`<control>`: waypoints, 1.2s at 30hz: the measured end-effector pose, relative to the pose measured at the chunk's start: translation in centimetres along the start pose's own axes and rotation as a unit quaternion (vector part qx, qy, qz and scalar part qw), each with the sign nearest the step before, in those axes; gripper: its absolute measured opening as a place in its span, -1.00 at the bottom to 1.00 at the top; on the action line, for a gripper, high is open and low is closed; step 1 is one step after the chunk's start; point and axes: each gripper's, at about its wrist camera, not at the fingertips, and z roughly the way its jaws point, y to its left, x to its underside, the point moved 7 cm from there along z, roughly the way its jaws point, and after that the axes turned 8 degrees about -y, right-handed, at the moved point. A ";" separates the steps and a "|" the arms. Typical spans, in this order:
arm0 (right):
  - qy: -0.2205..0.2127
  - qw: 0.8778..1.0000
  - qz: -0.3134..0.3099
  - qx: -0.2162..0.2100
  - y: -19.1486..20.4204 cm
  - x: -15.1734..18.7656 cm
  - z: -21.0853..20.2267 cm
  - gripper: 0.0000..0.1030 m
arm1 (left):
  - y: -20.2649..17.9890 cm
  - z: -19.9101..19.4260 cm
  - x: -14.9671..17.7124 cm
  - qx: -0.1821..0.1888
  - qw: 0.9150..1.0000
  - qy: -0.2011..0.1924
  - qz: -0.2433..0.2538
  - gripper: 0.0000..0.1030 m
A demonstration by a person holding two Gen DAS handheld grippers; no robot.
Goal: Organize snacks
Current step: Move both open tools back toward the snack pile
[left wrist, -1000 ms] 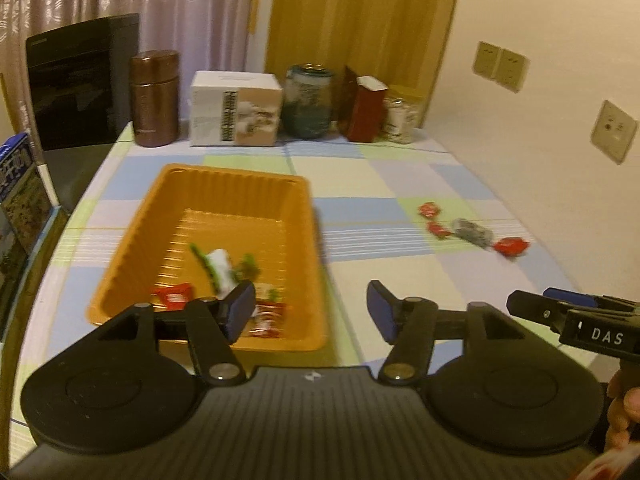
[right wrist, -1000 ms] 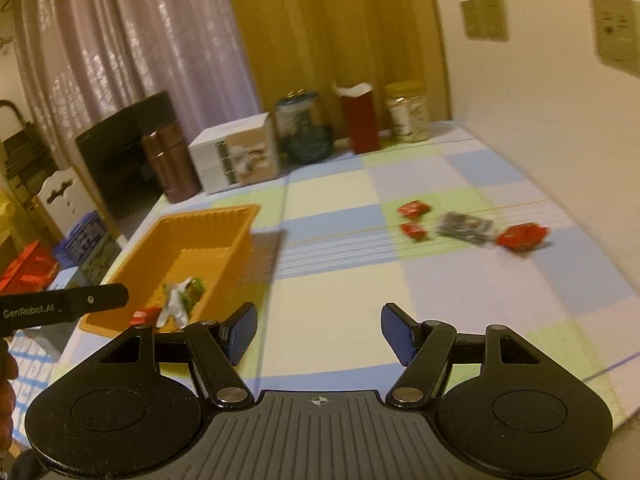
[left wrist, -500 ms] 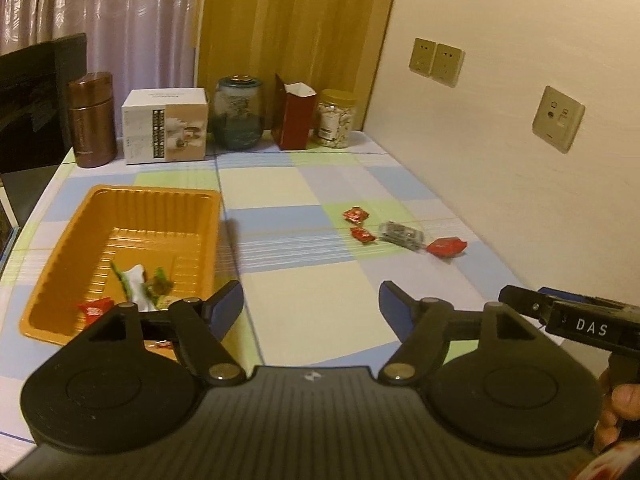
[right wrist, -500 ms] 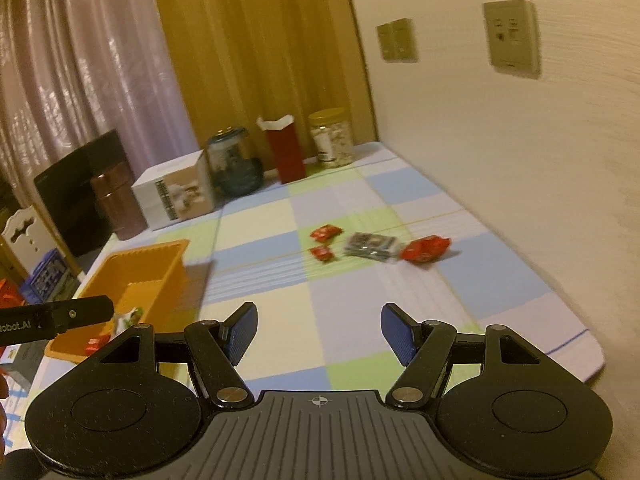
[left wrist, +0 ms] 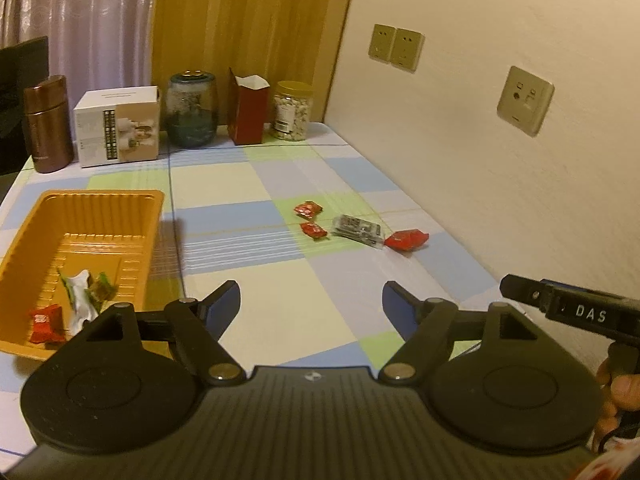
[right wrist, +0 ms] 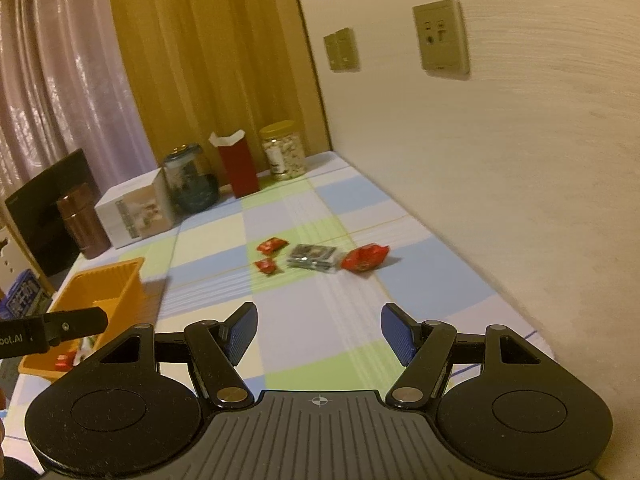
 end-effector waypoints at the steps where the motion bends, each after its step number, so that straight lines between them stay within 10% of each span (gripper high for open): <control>1: 0.000 1.000 0.000 0.002 -0.3 -0.1 0.0 0.33 | -0.2 0.2 0.0 0.002 1.000 0.001 0.001 0.47; 36: 0.034 0.996 -0.071 -0.039 -6.7 -0.4 20.5 0.58 | 1.0 18.6 -0.4 -0.011 0.998 0.051 0.020 0.77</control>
